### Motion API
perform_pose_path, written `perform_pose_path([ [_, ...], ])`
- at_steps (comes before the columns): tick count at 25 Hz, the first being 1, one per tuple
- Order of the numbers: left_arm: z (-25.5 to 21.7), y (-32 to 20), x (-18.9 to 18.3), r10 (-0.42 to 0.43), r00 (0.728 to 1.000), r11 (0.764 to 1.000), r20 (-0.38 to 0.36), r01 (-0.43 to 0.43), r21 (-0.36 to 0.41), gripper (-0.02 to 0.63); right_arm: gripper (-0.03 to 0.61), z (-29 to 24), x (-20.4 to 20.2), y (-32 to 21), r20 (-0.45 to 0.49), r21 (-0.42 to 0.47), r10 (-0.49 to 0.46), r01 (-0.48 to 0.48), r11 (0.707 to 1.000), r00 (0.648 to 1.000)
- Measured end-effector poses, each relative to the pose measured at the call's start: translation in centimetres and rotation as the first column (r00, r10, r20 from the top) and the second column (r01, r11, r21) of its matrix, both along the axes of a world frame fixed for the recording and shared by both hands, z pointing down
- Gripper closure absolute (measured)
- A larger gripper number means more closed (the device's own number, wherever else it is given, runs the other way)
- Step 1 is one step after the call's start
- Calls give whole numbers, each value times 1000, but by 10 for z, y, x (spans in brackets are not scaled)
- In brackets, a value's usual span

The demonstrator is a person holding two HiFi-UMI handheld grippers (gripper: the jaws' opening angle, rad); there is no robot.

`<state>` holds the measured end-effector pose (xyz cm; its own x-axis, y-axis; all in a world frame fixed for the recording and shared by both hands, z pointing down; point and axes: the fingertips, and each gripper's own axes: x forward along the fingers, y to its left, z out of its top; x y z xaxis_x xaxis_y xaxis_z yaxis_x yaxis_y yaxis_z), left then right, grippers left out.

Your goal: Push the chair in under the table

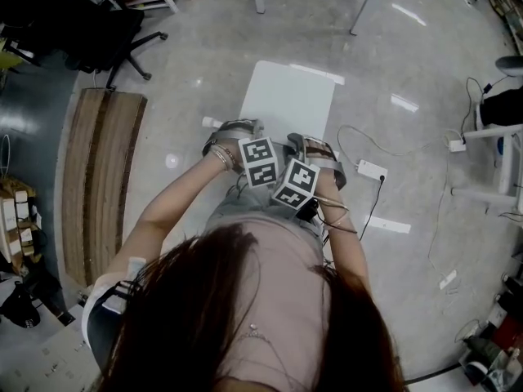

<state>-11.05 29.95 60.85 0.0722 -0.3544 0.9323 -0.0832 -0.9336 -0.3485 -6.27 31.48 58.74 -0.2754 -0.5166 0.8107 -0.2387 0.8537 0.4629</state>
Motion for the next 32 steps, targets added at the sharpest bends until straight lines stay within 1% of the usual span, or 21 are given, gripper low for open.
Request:
perform_pose_path([
  [8,0,-12,1,-12,1000,1000,-9,12,4,471,459,0,0,-12,13,7,3,-3,1000,1000],
  [15,3,-28,5,-10,1000,1000,-6,10,-5,469,456,2,3,-28,4,17,1,-1,1000,1000],
  [22,1,-51,14,-30,1000,1000,-9,30,-2,466,454,0,12,-51,11,24,-8,7,1000,1000],
  [32,2,-91,17,-75,997,997,-35,75,-1,456,453,1,15,-91,36,10,14,-14,1000,999],
])
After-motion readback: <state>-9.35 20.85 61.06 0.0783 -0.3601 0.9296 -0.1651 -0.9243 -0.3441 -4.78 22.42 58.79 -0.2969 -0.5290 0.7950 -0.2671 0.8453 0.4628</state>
